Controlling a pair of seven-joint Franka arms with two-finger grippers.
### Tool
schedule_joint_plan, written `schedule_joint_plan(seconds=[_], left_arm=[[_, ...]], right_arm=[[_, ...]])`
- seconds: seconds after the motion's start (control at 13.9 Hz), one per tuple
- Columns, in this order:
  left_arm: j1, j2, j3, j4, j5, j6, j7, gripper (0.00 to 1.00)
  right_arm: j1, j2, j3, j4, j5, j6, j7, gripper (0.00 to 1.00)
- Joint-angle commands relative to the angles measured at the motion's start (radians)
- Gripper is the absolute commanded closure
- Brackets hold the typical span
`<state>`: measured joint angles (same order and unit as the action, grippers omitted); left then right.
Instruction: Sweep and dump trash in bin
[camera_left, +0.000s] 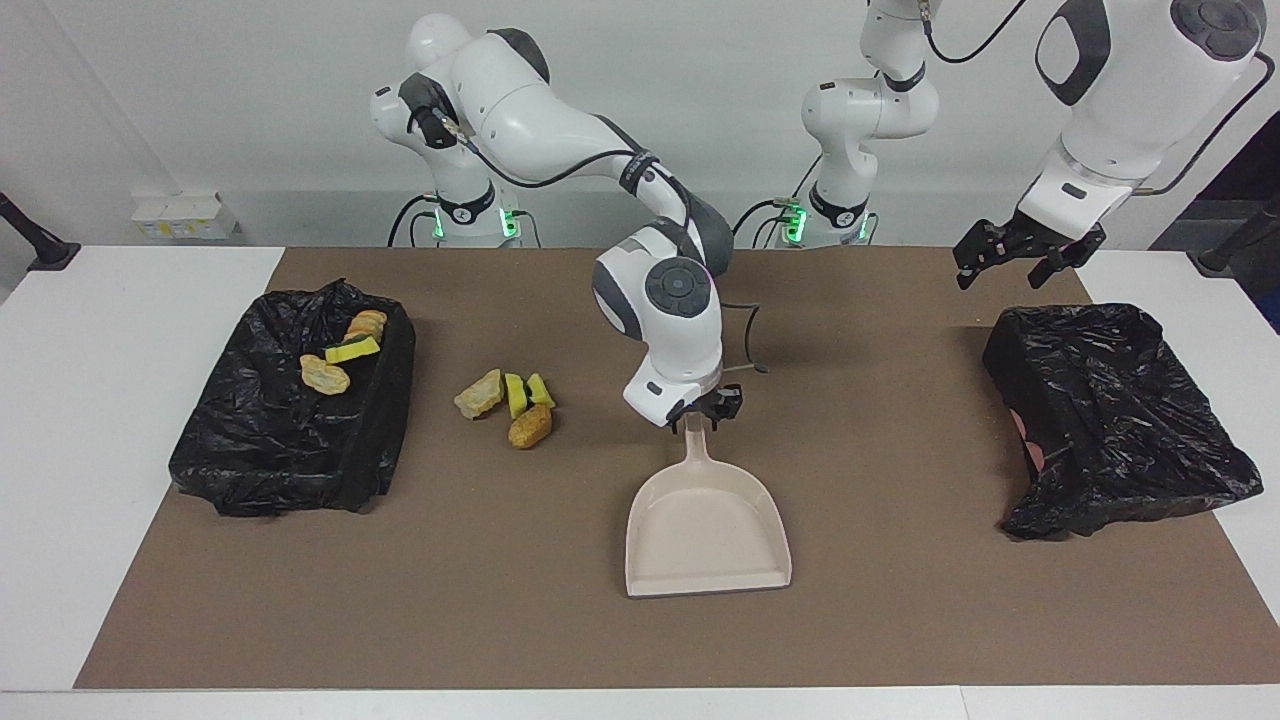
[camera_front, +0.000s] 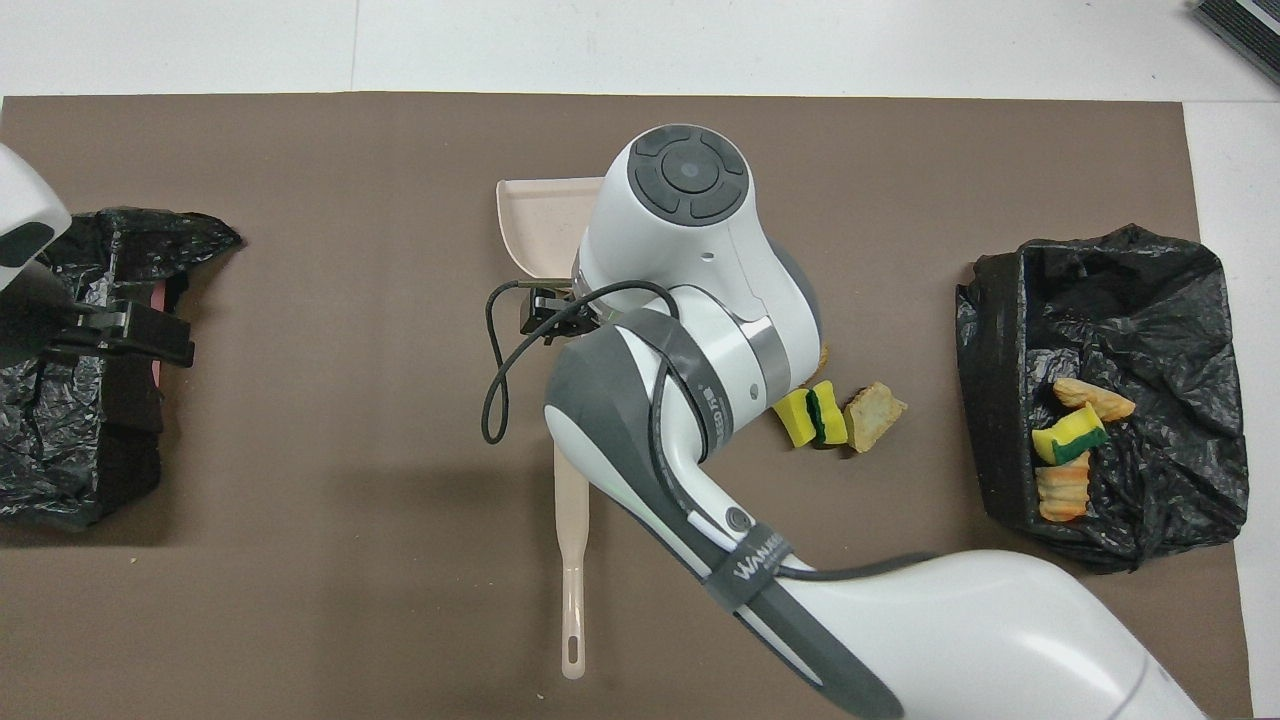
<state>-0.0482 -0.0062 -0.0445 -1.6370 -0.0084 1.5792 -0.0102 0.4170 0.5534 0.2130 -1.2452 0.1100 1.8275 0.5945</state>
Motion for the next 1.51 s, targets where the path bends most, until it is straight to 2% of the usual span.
schedule_joint_plan(seconds=[0.0, 0.22, 0.43, 0.58, 0.72, 0.93, 1.08, 1.15, 1.22, 1.44], left_arm=[[-0.091, 0.026, 0.000, -0.017, -0.004, 0.079, -0.078, 0.00], [-0.185, 0.095, -0.002, -0.020, -0.005, 0.191, -0.213, 0.00], [-0.281, 0.178, -0.002, -0.029, -0.007, 0.315, -0.278, 0.00], [-0.373, 0.267, 0.002, -0.027, 0.004, 0.417, -0.376, 0.00], [-0.407, 0.304, 0.000, -0.029, 0.005, 0.476, -0.421, 0.00], [-0.456, 0.373, 0.002, -0.030, 0.007, 0.567, -0.511, 0.00], [-0.508, 0.437, 0.003, -0.021, 0.048, 0.576, -0.549, 0.00], [-0.536, 0.472, 0.002, -0.015, 0.092, 0.579, -0.610, 0.00], [-0.553, 0.492, 0.002, -0.009, 0.129, 0.600, -0.672, 0.00], [-0.553, 0.489, 0.002, -0.004, 0.140, 0.591, -0.689, 0.00]], right_arm=[[0.011, -0.179, 0.006, -0.238, 0.045, 0.007, 0.018, 0.00], [0.081, -0.306, 0.011, -0.444, 0.080, 0.047, 0.031, 0.00], [0.141, -0.438, 0.011, -0.705, 0.125, 0.205, 0.039, 0.00], [0.205, -0.435, 0.011, -0.776, 0.140, 0.258, 0.056, 0.00], [0.239, -0.432, 0.011, -0.841, 0.139, 0.343, 0.079, 0.00], [0.261, -0.393, 0.009, -0.856, 0.140, 0.423, 0.077, 0.00], [0.260, -0.388, 0.009, -0.881, 0.140, 0.455, 0.074, 0.00], [0.261, -0.389, 0.009, -0.881, 0.139, 0.455, 0.077, 0.10], [0.261, -0.395, 0.011, -0.887, 0.140, 0.457, 0.083, 0.29], [0.279, -0.402, 0.009, -0.899, 0.140, 0.460, 0.113, 0.84]])
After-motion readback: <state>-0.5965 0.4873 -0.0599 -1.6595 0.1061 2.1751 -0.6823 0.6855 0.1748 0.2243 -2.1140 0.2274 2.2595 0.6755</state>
